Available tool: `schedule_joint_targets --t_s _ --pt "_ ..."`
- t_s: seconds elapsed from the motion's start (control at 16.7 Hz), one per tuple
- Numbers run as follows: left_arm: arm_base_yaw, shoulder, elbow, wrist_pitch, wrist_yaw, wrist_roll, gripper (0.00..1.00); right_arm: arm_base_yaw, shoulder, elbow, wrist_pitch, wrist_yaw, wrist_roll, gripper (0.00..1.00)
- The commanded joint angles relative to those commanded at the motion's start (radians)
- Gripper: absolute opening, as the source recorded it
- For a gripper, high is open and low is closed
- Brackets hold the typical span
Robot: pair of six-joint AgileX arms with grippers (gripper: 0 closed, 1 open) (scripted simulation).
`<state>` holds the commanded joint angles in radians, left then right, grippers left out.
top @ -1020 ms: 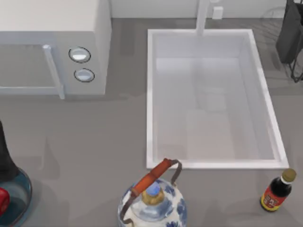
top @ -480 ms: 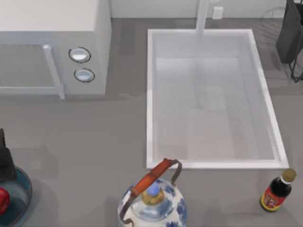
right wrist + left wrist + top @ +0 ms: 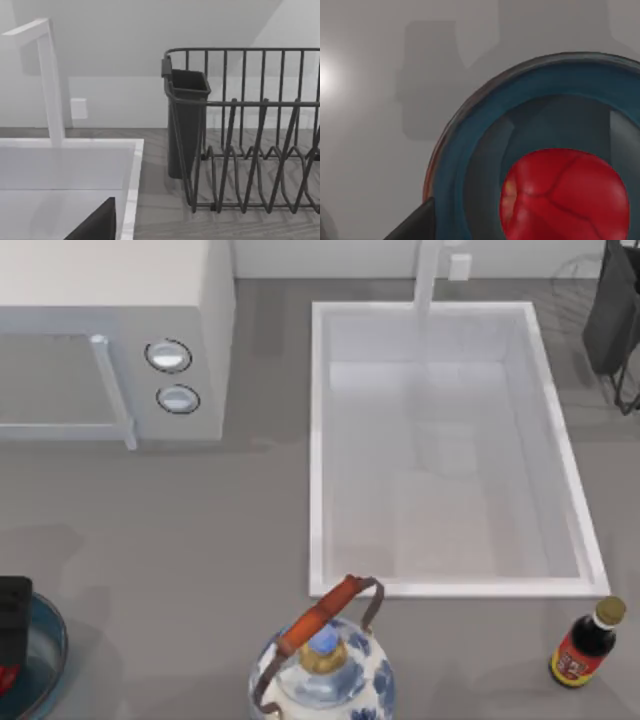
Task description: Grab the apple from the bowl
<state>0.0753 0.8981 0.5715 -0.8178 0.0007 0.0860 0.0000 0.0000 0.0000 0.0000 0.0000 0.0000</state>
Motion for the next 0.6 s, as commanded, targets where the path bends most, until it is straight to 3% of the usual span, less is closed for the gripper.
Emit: schedule_joint_targets --t_s 0.3,0.6 --pt "0.023 0.282 0.178 -0.255 0.0 0.027 1.0 0.0 0.0 0.0 0.0 0.0 0.0 1.0" --pt "0.029 0.336 0.218 -0.309 0.0 0.033 1.0 0.0 0.0 0.0 0.0 0.0 0.0 1.0"
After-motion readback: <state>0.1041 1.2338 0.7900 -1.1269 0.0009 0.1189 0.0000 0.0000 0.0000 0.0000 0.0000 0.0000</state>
